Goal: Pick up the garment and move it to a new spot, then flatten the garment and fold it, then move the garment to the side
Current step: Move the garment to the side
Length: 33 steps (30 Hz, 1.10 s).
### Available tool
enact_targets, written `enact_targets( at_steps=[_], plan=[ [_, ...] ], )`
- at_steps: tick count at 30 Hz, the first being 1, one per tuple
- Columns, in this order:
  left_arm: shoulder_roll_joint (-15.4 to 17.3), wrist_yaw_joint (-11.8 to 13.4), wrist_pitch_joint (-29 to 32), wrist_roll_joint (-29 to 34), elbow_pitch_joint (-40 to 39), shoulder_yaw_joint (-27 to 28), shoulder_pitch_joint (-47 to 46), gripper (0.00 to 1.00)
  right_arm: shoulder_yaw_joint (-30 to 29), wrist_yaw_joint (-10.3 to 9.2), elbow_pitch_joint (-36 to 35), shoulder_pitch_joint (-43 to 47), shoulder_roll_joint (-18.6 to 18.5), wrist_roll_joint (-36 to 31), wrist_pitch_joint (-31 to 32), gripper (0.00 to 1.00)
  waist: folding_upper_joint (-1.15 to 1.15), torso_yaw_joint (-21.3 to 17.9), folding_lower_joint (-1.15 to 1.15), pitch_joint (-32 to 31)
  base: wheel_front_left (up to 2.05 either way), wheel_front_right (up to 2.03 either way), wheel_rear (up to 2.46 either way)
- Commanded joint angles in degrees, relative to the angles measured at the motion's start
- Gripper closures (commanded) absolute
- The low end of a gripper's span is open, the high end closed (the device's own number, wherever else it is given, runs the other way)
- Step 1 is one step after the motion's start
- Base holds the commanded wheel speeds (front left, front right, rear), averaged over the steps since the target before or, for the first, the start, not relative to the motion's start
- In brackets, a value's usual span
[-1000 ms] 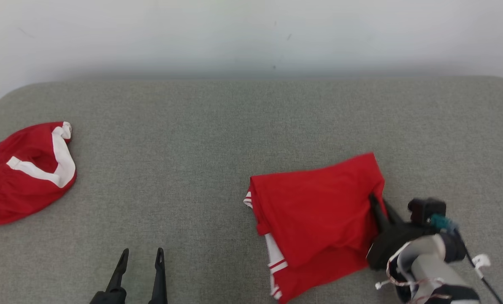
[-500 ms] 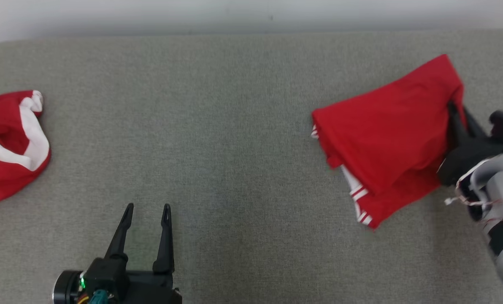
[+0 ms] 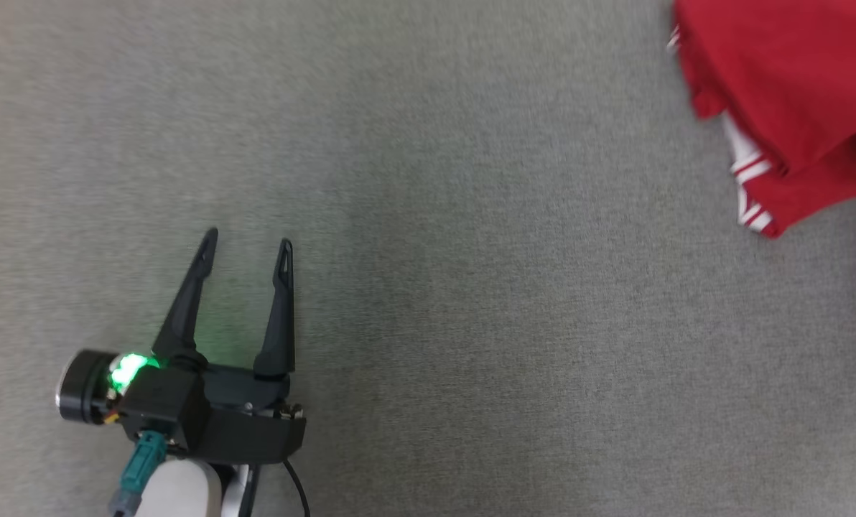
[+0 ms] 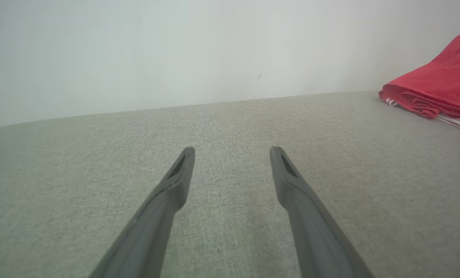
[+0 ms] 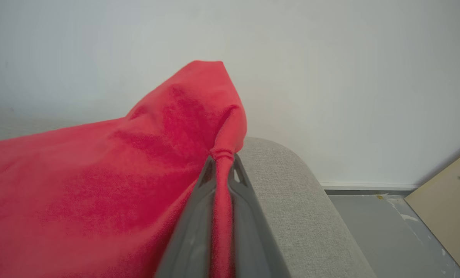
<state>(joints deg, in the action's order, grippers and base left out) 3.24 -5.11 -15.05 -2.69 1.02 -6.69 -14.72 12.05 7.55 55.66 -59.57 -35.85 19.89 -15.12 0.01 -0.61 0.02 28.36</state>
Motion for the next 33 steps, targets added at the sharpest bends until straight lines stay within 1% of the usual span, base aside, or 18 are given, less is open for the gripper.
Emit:
enact_targets(
  at_steps=[1,8,14,22,23,24,25,30,33],
  plan=[
    [0.7,-0.35,-0.18,0.72,-0.92,0.4,-1.5,0.0,-0.29,-0.15,0.37,-1.74,-0.99,-1.03,-0.01,1.0,-0.01,-3.85,-0.02,6.09,0.0,0.0,0.0],
    [1.65,-1.15,-0.18,1.89,-4.34,-0.26,-3.3,0.0,-0.94,-0.15,1.97,-5.85,-5.04,-3.69,-0.01,1.0,-0.01,-5.14,-0.02,8.56,0.0,0.0,0.0],
    [2.27,-1.25,-0.17,2.25,-7.01,0.1,-2.69,0.0,-1.23,-0.15,3.8,-10.2,-7.71,-5.91,0.32,1.0,-0.01,-6.06,-0.02,10.09,0.0,0.0,0.0],
    [2.86,-1.26,-0.12,2.38,-8.19,0.34,-2.38,0.0,-0.23,-0.15,5.71,-13.58,-7.23,-8.38,0.17,1.0,-0.01,-6.95,-0.02,11.25,0.0,0.0,0.0],
    [2.87,-1.27,-0.11,2.36,-8.21,0.32,-2.41,0.0,-0.19,-0.16,5.68,-13.79,-7.24,-8.63,0.13,0.75,-0.01,-7.0,-0.02,11.34,0.0,0.0,0.0],
    [2.86,-1.27,-0.11,2.3,-8.22,0.36,-2.45,0.0,-0.12,-0.15,5.64,-13.97,-7.23,-9.02,0.07,0.45,-0.01,-7.05,-0.02,11.42,0.0,0.0,0.0],
    [2.86,-1.24,-0.11,2.3,-8.21,0.4,-2.45,0.0,-0.15,-0.15,5.67,-14.07,-7.08,-9.02,0.03,0.0,-0.01,-7.11,-0.02,11.45,0.0,0.0,0.0],
    [2.88,-0.97,-0.11,2.11,-7.71,0.86,-2.14,0.0,-0.57,-0.15,5.12,-14.45,-6.91,-10.02,-0.03,0.0,-0.01,-7.51,-0.02,11.16,0.0,0.0,0.0],
    [2.69,-0.83,-0.11,1.81,-7.09,1.02,-1.84,0.0,-0.94,-0.15,3.54,-13.62,-6.36,-10.54,-0.06,0.0,-0.01,-7.7,-0.02,10.13,0.0,0.0,0.0]
  ],
)
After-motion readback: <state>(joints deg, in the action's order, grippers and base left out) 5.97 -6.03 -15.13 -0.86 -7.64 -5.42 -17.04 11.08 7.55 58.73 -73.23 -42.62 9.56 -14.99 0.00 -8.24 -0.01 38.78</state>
